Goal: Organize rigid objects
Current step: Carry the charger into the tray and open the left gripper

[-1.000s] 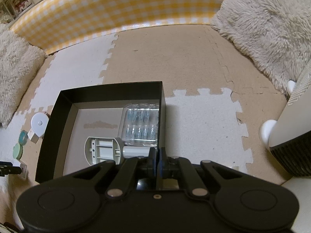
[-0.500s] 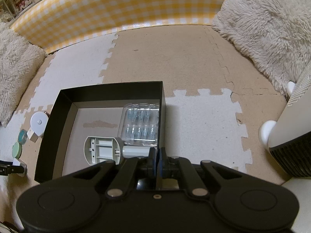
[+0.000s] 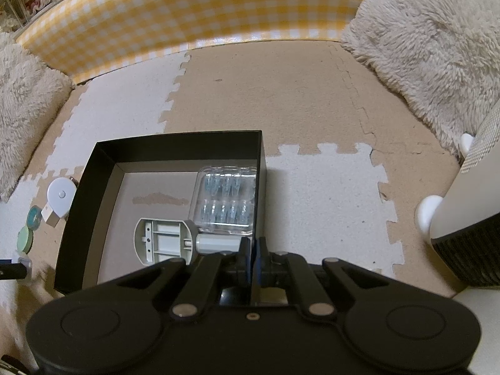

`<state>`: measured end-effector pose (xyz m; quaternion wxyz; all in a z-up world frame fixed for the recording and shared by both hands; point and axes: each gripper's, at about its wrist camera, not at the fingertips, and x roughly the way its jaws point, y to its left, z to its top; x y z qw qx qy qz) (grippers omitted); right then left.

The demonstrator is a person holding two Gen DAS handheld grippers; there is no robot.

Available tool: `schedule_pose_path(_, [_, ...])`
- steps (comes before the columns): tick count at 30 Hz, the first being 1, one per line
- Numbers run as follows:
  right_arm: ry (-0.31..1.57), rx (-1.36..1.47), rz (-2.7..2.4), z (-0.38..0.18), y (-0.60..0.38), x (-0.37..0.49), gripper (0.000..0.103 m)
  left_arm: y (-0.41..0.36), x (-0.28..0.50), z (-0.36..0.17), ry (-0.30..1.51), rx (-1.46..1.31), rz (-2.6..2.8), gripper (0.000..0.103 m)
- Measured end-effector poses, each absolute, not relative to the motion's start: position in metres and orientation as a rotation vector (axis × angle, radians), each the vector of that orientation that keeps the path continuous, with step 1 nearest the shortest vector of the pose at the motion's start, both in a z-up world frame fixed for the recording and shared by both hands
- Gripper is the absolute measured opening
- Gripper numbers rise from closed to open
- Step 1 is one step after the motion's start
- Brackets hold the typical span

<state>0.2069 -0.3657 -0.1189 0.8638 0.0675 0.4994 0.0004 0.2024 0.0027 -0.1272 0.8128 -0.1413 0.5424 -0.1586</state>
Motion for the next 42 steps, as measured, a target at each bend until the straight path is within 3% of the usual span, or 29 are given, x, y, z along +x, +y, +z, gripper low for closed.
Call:
schedule_pose_path(14, [1.053, 0.141, -0.008, -0.119, -0.365, 0.207, 0.004, -0.083, 0.187, -0.099, 1.052, -0.379, -0.509, 0.064])
schedule_pose_path(32, [1.06, 0.121, -0.012, -0.118, -0.362, 0.207, 0.004, -0.144, 0.206, -0.131, 1.12, -0.358, -0.41, 0.064])
schedule_pose_path(35, [1.062, 0.118, -0.012, -0.118, -0.362, 0.208, 0.004, -0.145, 0.207, -0.135, 1.143, -0.361, -0.398, 0.066])
schedule_pose_path(37, [1.061, 0.117, -0.011, -0.118, -0.362, 0.207, 0.004, -0.145, 0.207, -0.135, 1.142, -0.36, -0.399, 0.075])
schedule_pose_path(42, [1.062, 0.113, -0.011, -0.118, -0.361, 0.208, 0.004, -0.146, 0.206, -0.131, 1.142, -0.349, -0.408, 0.084])
